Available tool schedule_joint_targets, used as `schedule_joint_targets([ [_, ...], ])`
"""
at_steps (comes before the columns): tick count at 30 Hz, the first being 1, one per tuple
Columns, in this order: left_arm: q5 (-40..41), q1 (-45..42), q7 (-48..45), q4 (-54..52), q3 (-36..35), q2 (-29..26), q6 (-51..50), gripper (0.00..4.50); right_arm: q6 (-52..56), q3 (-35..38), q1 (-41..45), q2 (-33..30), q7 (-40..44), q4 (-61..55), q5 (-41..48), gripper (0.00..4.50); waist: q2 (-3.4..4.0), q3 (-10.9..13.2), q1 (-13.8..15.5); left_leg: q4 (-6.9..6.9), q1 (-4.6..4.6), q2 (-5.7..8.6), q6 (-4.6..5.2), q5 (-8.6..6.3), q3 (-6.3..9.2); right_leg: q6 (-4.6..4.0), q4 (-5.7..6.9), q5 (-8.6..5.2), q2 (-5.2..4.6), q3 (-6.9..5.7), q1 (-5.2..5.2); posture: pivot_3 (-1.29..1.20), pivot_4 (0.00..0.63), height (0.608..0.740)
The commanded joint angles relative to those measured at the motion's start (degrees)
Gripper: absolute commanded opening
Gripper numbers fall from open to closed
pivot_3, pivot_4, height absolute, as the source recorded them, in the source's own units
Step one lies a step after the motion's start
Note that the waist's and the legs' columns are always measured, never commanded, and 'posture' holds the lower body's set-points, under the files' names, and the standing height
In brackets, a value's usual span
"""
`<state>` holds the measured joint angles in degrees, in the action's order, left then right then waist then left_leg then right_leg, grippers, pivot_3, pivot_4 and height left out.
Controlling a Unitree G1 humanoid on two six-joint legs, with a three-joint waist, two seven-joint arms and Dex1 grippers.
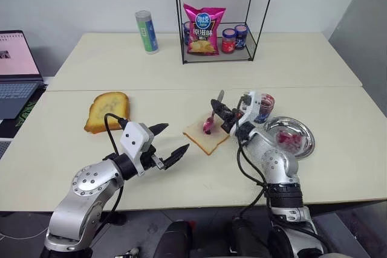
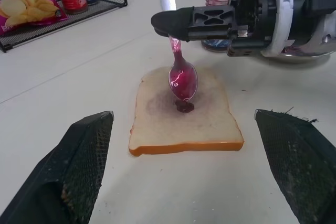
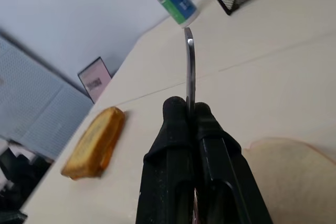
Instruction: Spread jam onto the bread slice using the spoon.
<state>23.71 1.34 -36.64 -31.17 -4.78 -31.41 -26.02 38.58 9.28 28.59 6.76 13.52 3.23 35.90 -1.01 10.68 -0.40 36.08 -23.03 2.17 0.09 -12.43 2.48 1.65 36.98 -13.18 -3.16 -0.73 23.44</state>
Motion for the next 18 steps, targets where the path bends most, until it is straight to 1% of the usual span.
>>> schedule_joint_targets([
  [1, 0.4, -0.3, 0.5, -1.8, -0.9, -0.5, 0.1, 4.5, 3.2, 3.6, 2.2, 1.9, -2.4, 0.4, 5.8, 0.01, 0.0, 0.0, 0.0, 0.0, 0.0, 0.0, 0.0, 0.0, 0.0, 0.0, 0.0, 0.0, 0.0, 0.0, 0.0, 0.0, 0.15, 0.74],
  [5, 0.2, 0.3, 1.2, -2.5, -1.1, -0.5, -0.2, 4.5, 4.5, 3.4, 1.9, 3.3, -2.3, 2.7, 7.1, 0.01, 0.0, 0.0, -0.2, -0.02, 0.01, -0.02, 0.0, 0.0, 0.01, -0.01, 0.02, -0.01, 0.03, -0.02, 0.0, 0.0, 0.15, 0.74],
  [10, 0.2, 0.1, 1.5, -2.3, -0.7, -0.4, 0.0, 4.5, 2.5, 1.8, 1.9, 2.6, -1.2, 5.6, 5.2, 0.01, 0.0, 0.0, -0.4, -0.02, 0.01, -0.02, 0.0, 0.0, -0.02, 0.0, 0.01, -0.01, 0.04, -0.02, 0.0, 0.0, 0.15, 0.74],
  [18, -0.3, -0.1, 1.7, -1.7, -0.5, -0.2, 0.7, 4.5, -4.8, -2.4, 2.9, -1.7, 2.6, 7.7, -2.3, 0.01, 0.0, 0.0, -0.7, -0.02, 0.01, -0.02, 0.0, 0.0, -0.01, 0.24, 0.01, -0.15, 0.04, -0.02, 0.0, 0.0, 0.15, 0.74],
])
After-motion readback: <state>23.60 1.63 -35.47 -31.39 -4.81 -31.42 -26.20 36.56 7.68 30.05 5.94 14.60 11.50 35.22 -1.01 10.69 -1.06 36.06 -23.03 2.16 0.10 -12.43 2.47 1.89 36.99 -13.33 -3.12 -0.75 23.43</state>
